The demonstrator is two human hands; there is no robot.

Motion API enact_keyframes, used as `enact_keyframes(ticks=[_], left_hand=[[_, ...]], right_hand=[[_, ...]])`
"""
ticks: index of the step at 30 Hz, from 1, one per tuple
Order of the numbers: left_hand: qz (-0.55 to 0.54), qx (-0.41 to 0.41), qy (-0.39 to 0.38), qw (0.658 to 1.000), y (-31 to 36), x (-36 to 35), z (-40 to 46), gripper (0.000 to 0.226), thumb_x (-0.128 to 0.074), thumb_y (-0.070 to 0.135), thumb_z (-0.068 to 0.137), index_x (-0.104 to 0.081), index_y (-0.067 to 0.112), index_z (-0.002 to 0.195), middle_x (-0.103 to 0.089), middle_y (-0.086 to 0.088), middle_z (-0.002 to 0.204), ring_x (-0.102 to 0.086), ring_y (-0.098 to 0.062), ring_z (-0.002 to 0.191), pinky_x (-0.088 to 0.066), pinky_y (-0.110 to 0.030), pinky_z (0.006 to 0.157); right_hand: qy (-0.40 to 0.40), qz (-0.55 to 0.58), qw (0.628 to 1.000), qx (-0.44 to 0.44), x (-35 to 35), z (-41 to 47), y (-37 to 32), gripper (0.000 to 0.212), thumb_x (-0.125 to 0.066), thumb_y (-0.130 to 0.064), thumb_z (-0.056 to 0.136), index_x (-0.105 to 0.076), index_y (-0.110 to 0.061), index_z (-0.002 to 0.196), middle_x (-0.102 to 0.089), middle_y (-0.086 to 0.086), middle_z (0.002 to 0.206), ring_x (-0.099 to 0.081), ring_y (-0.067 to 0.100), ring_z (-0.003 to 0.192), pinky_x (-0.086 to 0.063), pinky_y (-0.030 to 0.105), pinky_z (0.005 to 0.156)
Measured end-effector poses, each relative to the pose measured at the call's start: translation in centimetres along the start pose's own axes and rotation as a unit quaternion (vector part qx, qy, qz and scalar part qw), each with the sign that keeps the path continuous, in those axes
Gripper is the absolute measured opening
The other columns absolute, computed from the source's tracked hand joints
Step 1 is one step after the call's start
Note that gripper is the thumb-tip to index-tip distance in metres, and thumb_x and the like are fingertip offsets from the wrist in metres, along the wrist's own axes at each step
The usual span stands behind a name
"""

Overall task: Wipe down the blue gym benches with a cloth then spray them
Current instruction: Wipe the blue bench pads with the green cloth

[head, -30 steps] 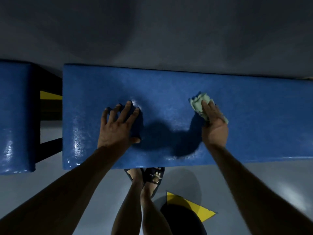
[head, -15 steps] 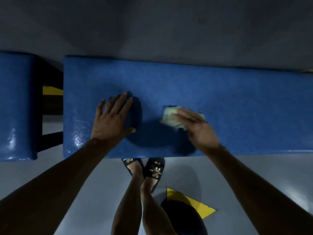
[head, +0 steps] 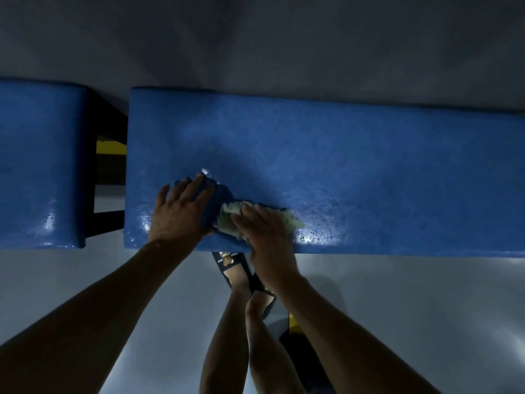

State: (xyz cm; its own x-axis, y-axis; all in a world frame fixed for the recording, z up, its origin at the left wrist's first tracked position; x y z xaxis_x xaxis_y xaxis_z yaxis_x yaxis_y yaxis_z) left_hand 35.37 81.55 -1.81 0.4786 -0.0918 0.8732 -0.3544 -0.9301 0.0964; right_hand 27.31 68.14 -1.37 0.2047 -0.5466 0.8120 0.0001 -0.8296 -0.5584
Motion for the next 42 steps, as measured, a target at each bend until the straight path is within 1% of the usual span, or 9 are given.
enact_keyframes(ticks=[4, 9, 14, 18, 23, 26, 31, 36, 42], left_hand=[[0.005, 0.018, -0.016, 1.000, 0.2, -0.2, 0.3, 0.101, -0.079, 0.048, 0.073, -0.021, 0.030, 0.153, -0.012, 0.002, 0.164, -0.016, -0.029, 0.148, -0.010, -0.049, 0.120], [0.021, 0.022, -0.012, 0.999, 0.5, -0.5, 0.2, 0.100, -0.077, 0.047, 0.075, -0.018, 0.029, 0.153, -0.009, 0.000, 0.164, -0.013, -0.029, 0.149, -0.009, -0.050, 0.120], [0.022, 0.026, -0.008, 0.999, 0.8, -0.4, 0.1, 0.098, -0.078, 0.046, 0.075, -0.021, 0.027, 0.152, -0.012, -0.001, 0.164, -0.014, -0.029, 0.148, -0.009, -0.049, 0.120], [0.015, 0.027, 0.001, 1.000, 0.7, -0.2, -0.1, 0.096, -0.081, 0.041, 0.072, -0.028, 0.026, 0.151, -0.018, -0.002, 0.162, -0.020, -0.031, 0.147, -0.012, -0.051, 0.119], [0.016, 0.029, -0.002, 0.999, 0.6, -0.4, -0.2, 0.096, -0.080, 0.043, 0.073, -0.025, 0.028, 0.151, -0.016, 0.000, 0.163, -0.018, -0.029, 0.147, -0.012, -0.052, 0.119], [0.014, 0.031, -0.002, 0.999, 0.7, -0.5, -0.1, 0.099, -0.081, 0.042, 0.072, -0.024, 0.028, 0.151, -0.016, 0.000, 0.163, -0.017, -0.029, 0.148, -0.012, -0.052, 0.119], [0.015, 0.030, 0.007, 0.999, 0.7, -0.6, -0.1, 0.096, -0.082, 0.040, 0.071, -0.028, 0.027, 0.150, -0.019, -0.001, 0.162, -0.020, -0.030, 0.147, -0.015, -0.051, 0.118], [0.022, 0.026, 0.007, 0.999, 0.7, -0.7, 0.2, 0.099, -0.083, 0.041, 0.069, -0.027, 0.025, 0.150, -0.019, -0.002, 0.162, -0.021, -0.031, 0.146, -0.016, -0.051, 0.118], [0.017, 0.012, 0.010, 1.000, 0.3, -1.0, 0.2, 0.096, -0.080, 0.044, 0.072, -0.026, 0.027, 0.150, -0.018, -0.002, 0.162, -0.020, -0.032, 0.147, -0.015, -0.051, 0.118]], right_hand=[[0.010, -0.029, 0.998, 0.048, 4.8, -1.3, 6.0, 0.061, -0.045, 0.001, 0.081, -0.062, -0.026, 0.133, -0.054, -0.009, 0.143, -0.049, 0.016, 0.132, -0.042, 0.039, 0.110], [0.136, -0.002, 0.969, -0.204, 11.5, -6.0, 18.9, 0.066, -0.051, 0.004, 0.079, -0.058, -0.027, 0.137, -0.048, -0.005, 0.148, -0.047, 0.021, 0.136, -0.043, 0.044, 0.109], [0.278, 0.088, 0.910, -0.295, 5.9, -5.7, 13.0, 0.060, -0.039, 0.005, 0.078, -0.061, -0.007, 0.133, -0.058, 0.006, 0.138, -0.051, 0.013, 0.130, -0.036, 0.032, 0.113], [0.125, 0.073, 0.980, -0.139, 0.8, -3.2, 0.9, 0.053, -0.042, -0.007, 0.086, -0.060, -0.017, 0.135, -0.057, 0.006, 0.140, -0.049, 0.024, 0.130, -0.034, 0.035, 0.112], [0.039, -0.002, 0.999, 0.002, 3.2, -3.9, 2.6, 0.060, -0.045, -0.005, 0.075, -0.064, -0.026, 0.128, -0.063, 0.000, 0.132, -0.059, 0.027, 0.118, -0.050, 0.040, 0.098], [0.084, -0.007, 0.990, -0.113, 8.5, -6.4, 12.6, 0.055, -0.056, -0.012, 0.089, -0.057, -0.049, 0.129, -0.062, 0.006, 0.130, -0.057, 0.026, 0.112, -0.052, 0.043, 0.093], [0.180, 0.001, 0.939, -0.293, 15.0, -11.0, 21.8, 0.049, -0.054, -0.015, 0.079, -0.062, -0.008, 0.127, -0.056, 0.014, 0.106, -0.055, 0.030, 0.089, -0.043, 0.030, 0.077], [0.199, 0.074, 0.920, -0.330, 8.7, -8.6, 14.8, 0.060, -0.051, -0.016, 0.077, -0.055, -0.012, 0.136, -0.052, 0.014, 0.109, -0.058, 0.028, 0.087, -0.048, 0.028, 0.073], [0.051, 0.079, 0.985, -0.147, -0.3, -3.2, 0.8, 0.070, -0.058, -0.003, 0.079, -0.046, -0.025, 0.144, -0.053, 0.008, 0.130, -0.056, 0.029, 0.110, -0.051, 0.037, 0.088]])
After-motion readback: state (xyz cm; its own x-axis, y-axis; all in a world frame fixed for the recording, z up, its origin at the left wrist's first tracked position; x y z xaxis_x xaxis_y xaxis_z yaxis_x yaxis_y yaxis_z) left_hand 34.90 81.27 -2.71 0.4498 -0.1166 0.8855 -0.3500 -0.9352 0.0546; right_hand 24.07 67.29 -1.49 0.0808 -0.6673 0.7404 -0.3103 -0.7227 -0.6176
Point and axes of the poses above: each hand's wrist, its own z-axis towards the middle knuckle, its own x-axis out of the back of the hand, y = z × x, the point moved 10 cm from there along z, towards the middle knuckle
